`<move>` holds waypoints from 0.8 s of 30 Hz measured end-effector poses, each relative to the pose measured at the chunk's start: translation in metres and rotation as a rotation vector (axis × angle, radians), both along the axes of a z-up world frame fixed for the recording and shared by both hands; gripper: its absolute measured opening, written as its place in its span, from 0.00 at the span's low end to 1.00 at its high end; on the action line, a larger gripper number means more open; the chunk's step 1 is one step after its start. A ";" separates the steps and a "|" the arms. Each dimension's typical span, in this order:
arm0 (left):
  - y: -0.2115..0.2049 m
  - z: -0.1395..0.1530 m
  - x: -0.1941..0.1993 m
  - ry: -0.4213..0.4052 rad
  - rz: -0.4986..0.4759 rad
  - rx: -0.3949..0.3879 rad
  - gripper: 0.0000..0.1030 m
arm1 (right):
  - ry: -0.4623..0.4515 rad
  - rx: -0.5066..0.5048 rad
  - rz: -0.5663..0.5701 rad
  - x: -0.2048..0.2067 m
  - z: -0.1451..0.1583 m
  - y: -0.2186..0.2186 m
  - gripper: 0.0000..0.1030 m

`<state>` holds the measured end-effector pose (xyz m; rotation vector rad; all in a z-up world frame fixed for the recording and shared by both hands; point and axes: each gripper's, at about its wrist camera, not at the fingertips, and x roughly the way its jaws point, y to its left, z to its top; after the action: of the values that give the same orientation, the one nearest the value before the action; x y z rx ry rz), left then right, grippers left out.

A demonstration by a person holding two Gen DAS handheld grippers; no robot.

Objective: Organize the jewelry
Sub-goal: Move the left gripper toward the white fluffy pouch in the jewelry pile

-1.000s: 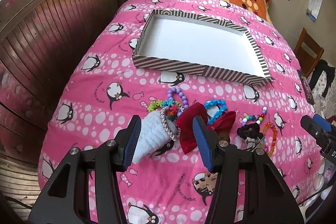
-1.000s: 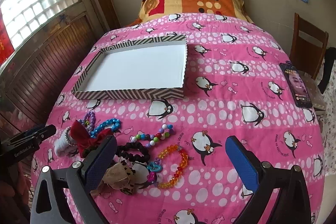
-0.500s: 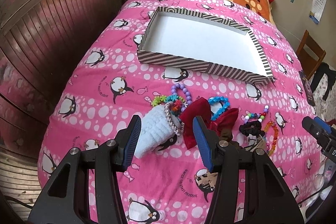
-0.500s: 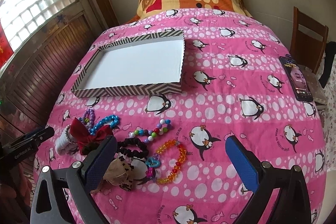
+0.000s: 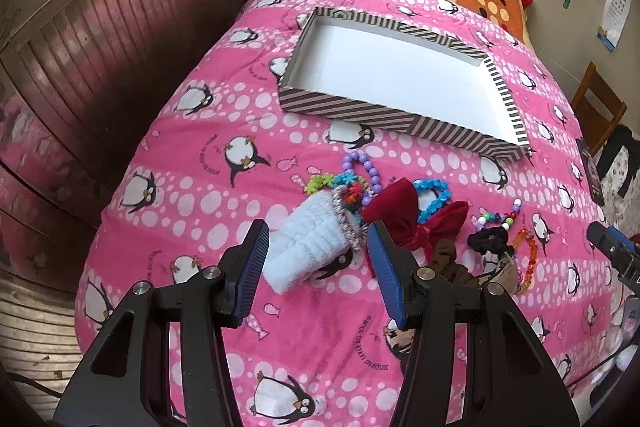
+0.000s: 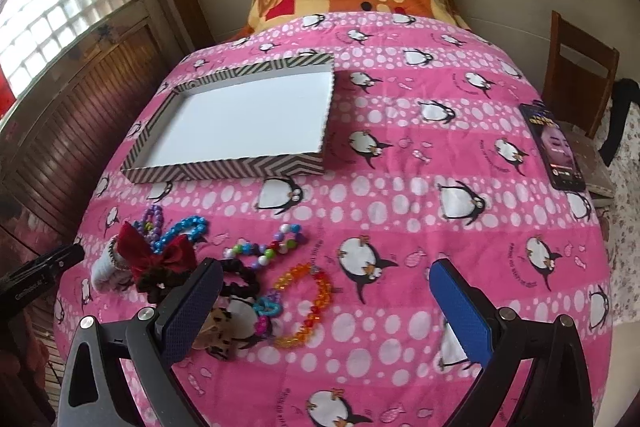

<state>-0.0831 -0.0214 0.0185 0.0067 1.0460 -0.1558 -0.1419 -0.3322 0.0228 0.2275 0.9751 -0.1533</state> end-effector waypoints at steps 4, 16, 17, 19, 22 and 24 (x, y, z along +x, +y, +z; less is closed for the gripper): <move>0.011 -0.007 0.000 0.032 0.024 -0.017 0.50 | 0.022 -0.005 -0.013 -0.002 -0.005 -0.009 0.99; 0.030 -0.023 0.003 0.086 0.009 -0.069 0.61 | 0.063 0.031 0.015 0.002 -0.025 -0.006 0.99; 0.028 -0.024 0.004 0.088 -0.003 -0.064 0.61 | 0.065 0.030 0.018 0.002 -0.026 -0.006 0.99; 0.024 -0.028 0.007 0.093 -0.026 -0.048 0.61 | 0.067 0.027 0.022 0.004 -0.026 -0.006 0.98; 0.018 -0.037 0.013 0.108 -0.064 -0.001 0.61 | 0.071 0.020 0.031 0.003 -0.027 -0.005 0.94; 0.016 -0.042 0.015 0.121 -0.082 0.016 0.61 | 0.080 0.013 0.032 0.003 -0.029 -0.005 0.91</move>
<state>-0.0679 -0.0054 -0.0236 0.0553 1.1685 -0.2249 -0.1391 -0.3373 -0.0064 0.2191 1.0594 -0.1274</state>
